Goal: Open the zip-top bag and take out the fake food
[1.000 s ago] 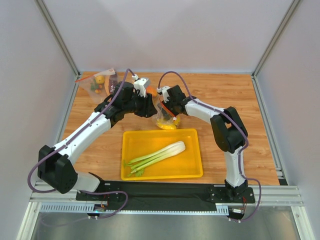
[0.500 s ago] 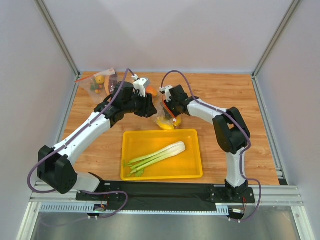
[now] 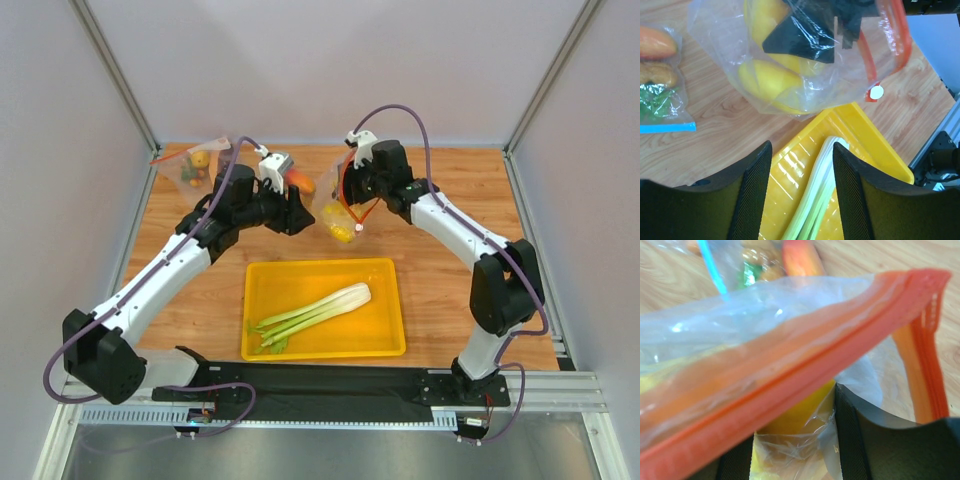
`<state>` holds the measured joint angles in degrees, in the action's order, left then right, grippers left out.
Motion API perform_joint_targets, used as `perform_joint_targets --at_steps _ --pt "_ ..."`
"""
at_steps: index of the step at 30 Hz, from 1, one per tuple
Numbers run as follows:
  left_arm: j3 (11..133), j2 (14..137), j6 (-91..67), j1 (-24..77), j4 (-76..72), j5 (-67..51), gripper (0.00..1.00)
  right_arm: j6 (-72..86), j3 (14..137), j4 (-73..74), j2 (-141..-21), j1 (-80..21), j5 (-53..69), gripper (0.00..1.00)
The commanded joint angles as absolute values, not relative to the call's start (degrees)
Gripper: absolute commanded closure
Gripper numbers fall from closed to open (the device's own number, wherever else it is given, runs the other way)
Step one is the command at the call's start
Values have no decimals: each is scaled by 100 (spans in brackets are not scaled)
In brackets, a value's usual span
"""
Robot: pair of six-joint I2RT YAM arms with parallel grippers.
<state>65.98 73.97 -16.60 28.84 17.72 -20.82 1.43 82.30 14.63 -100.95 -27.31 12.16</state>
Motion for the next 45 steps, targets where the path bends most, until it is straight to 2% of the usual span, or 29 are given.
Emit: perform_joint_targets --at_steps 1,12,21,34,45 --pt "6522 7225 -1643 2813 1293 -2460 40 369 7973 836 -9712 -2690 1994 98" --pt "6381 7181 -1925 2505 1064 -2575 39 940 7436 -104 -9053 -2479 4216 100" --pt "6205 6891 -2118 2092 721 -2716 36 1371 7277 -492 -8807 -2434 5404 100" --pt "5845 6513 -2144 1881 35 -3233 32 1520 7374 -466 -8912 -2408 6099 100" --pt "5757 6653 -2276 1881 -334 -3603 32 2223 7304 -1221 -8903 -2408 6714 100"
